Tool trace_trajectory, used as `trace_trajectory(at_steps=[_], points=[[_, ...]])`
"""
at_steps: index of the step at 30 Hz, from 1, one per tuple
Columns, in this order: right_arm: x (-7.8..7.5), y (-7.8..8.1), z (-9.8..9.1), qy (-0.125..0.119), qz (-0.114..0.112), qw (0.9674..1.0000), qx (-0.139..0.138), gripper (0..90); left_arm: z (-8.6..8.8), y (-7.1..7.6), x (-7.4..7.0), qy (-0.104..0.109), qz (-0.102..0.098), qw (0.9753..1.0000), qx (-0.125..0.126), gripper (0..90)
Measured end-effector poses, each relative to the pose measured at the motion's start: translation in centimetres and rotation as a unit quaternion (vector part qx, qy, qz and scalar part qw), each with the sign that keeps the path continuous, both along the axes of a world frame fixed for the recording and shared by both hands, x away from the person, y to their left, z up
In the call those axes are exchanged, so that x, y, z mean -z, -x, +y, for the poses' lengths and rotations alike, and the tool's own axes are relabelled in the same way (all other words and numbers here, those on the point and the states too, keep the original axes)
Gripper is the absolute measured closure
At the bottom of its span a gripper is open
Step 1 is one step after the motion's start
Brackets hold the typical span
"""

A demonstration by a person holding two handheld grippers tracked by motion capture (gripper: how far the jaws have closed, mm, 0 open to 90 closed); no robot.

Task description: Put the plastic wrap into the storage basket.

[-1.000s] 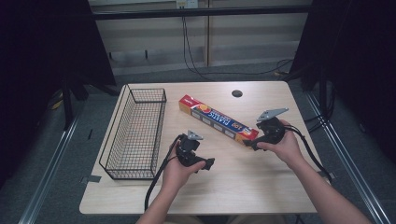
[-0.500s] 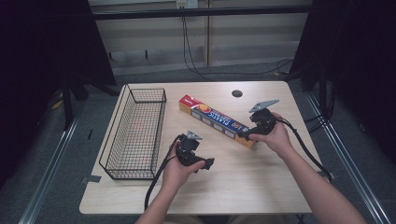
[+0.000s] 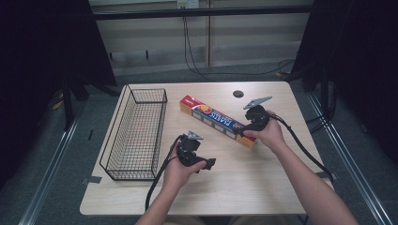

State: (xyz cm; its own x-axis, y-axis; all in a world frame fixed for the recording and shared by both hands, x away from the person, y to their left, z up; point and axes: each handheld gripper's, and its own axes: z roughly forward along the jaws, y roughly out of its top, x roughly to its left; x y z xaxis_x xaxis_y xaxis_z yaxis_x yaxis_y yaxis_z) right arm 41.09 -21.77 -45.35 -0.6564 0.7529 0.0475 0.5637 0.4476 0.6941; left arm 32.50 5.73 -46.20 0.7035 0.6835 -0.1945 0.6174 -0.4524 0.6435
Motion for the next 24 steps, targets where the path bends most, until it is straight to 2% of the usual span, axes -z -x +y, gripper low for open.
trace_trajectory(at_steps=[3,4,9,12,14,17,20,24], points=[[0.1,-0.2,0.1,-0.004,0.000,1.0000,0.003,10.6,0.0,0.0,0.0,-0.005,0.000,1.0000,0.006,4.8],[0.2,-0.4,0.2,0.002,0.001,1.0000,0.005,10.9,0.0,0.0,0.0,-0.005,0.000,1.0000,0.006,4.8],[0.6,-0.8,0.8,0.000,0.004,1.0000,-0.003,12.5,-0.1,0.0,0.1,-0.006,0.000,1.0000,0.005,4.9],[0.8,-0.9,1.5,0.005,0.008,0.9999,-0.011,16.9,-0.1,0.0,0.1,-0.005,0.000,1.0000,0.004,4.9],[1.0,-1.1,1.6,-0.007,0.007,0.9999,-0.009,18.2,-0.1,0.0,0.1,-0.006,0.001,1.0000,0.004,4.9],[1.4,-1.3,1.7,0.004,0.013,0.9999,0.003,20.2,0.0,0.0,0.1,-0.005,-0.001,1.0000,0.003,4.9],[1.6,-1.5,1.6,0.002,0.014,0.9999,-0.002,22.4,0.0,0.0,0.1,-0.007,0.001,1.0000,0.003,4.9],[1.7,-1.8,1.6,-0.007,0.015,0.9998,-0.006,31.2,0.0,-0.1,0.2,-0.007,0.001,1.0000,0.003,4.9]])
